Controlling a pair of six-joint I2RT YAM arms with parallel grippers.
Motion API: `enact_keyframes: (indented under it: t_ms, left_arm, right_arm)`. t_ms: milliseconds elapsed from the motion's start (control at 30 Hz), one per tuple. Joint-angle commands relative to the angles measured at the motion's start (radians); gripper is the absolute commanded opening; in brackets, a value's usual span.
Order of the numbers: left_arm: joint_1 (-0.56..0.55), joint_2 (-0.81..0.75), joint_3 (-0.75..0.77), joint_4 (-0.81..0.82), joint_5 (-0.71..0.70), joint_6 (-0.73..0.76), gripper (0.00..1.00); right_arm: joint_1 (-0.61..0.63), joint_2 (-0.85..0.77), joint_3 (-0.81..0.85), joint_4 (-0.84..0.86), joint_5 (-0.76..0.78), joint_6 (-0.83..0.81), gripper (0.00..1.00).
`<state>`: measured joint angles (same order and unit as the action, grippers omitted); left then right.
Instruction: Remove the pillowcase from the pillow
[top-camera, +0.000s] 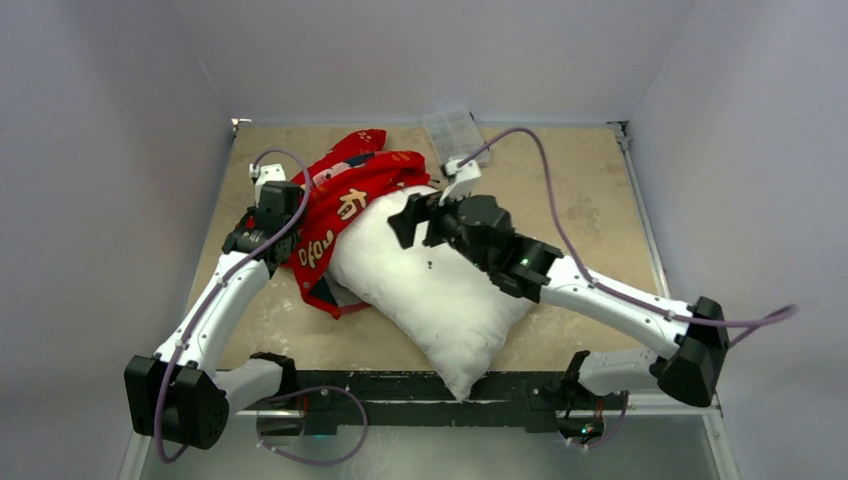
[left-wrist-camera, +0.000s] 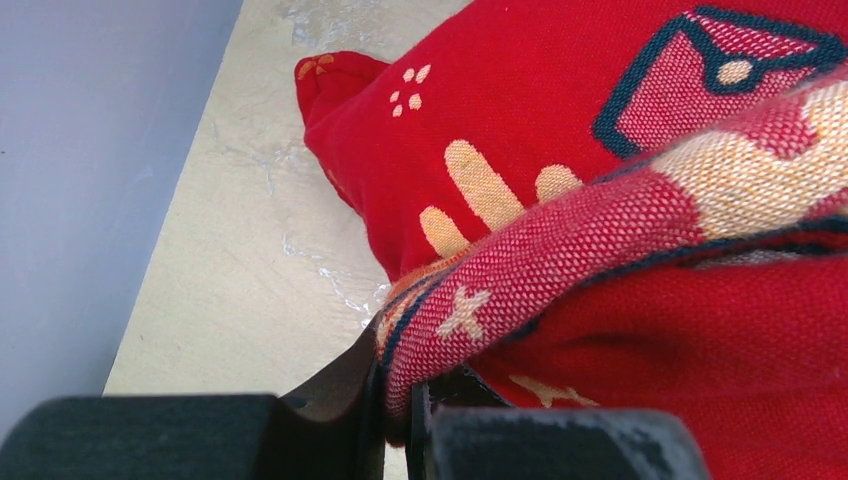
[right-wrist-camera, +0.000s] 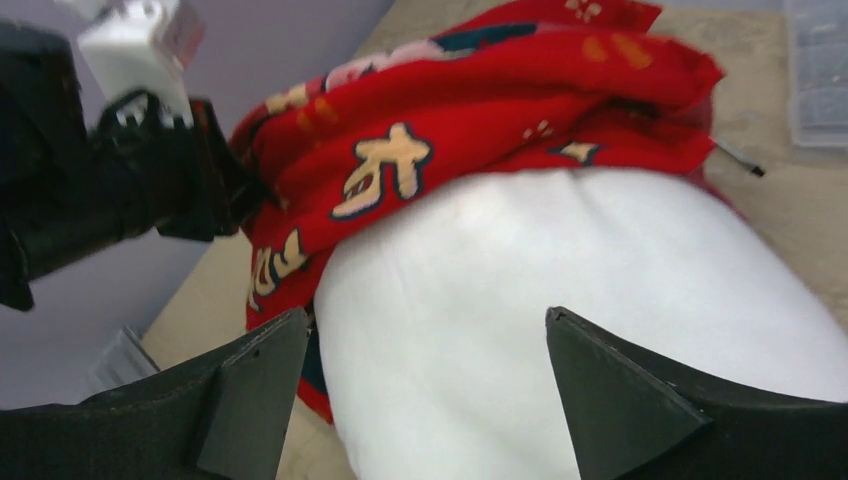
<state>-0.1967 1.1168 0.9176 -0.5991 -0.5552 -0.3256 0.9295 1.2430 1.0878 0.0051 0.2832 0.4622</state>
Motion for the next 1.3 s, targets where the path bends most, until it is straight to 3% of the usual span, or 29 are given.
enact_keyframes:
  t_ms: [0,100,267,733,800,833,967,1000,1267]
  left_arm:
    - [0.01,-0.026,-0.008,0.049,-0.003,0.017,0.0]
    - [0.01,-0.02,-0.007,0.049,0.006,0.017,0.0]
    - [0.01,-0.011,-0.006,0.047,0.017,0.016,0.0]
    - [0.01,-0.003,-0.007,0.048,0.011,0.017,0.0]
    - [0.01,-0.004,-0.008,0.047,0.008,0.016,0.0]
    - [0.01,-0.005,-0.008,0.047,0.007,0.017,0.0]
    - [0.01,-0.007,-0.009,0.046,-0.003,0.016,0.0]
    - [0.01,-0.006,-0.009,0.045,-0.008,0.016,0.0]
    - [0.01,0.018,0.005,-0.01,-0.147,-0.03,0.0]
  right_arm:
    - [0.131,0.1,0.071,-0.073,0.126,-0.053,0.92]
    - [0.212,0.165,0.103,-0.093,0.177,-0.082,0.98]
    - [0.307,0.284,0.147,-0.146,0.29,-0.084,0.99]
    - [0.331,0.75,0.286,-0.369,0.637,0.134,0.97]
    - [0.331,0.78,0.29,-0.363,0.642,0.138,0.85]
    - [0.331,0.785,0.287,-0.352,0.637,0.136,0.73]
    - [0.325,0.727,0.244,-0.274,0.594,0.094,0.06]
    - [0.317,0.701,0.236,-0.262,0.585,0.091,0.0]
    - [0.173,0.279,0.135,-0.157,0.507,0.038,0.0]
